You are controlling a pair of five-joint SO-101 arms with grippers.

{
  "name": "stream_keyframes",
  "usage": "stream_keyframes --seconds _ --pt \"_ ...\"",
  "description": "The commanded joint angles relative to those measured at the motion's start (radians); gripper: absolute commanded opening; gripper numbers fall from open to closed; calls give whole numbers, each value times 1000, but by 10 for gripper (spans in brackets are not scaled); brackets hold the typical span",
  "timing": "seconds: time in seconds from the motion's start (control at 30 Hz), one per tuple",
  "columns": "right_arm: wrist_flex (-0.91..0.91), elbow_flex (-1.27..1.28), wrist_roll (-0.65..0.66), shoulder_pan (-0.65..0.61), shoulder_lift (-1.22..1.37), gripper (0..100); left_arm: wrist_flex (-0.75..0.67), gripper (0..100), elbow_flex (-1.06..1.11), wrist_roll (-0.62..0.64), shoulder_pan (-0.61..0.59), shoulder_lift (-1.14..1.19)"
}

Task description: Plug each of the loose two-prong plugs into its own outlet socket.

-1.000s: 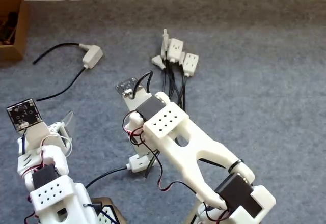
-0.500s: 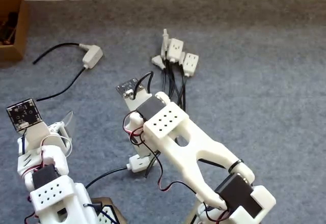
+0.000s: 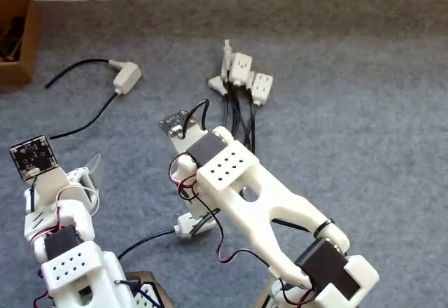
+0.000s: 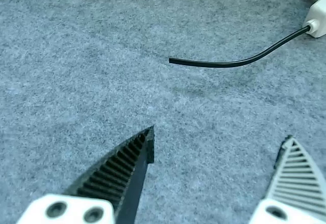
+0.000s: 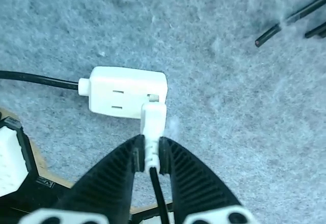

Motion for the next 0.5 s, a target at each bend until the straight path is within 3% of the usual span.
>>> stream_keyframes --seconds 0.0,0.47 --pt "12 -7 8 -10 -33 9 -17 368 -8 9 15 -8" --pt "101 -116 15 -8 -22 9 -17 368 -7 9 15 -8"
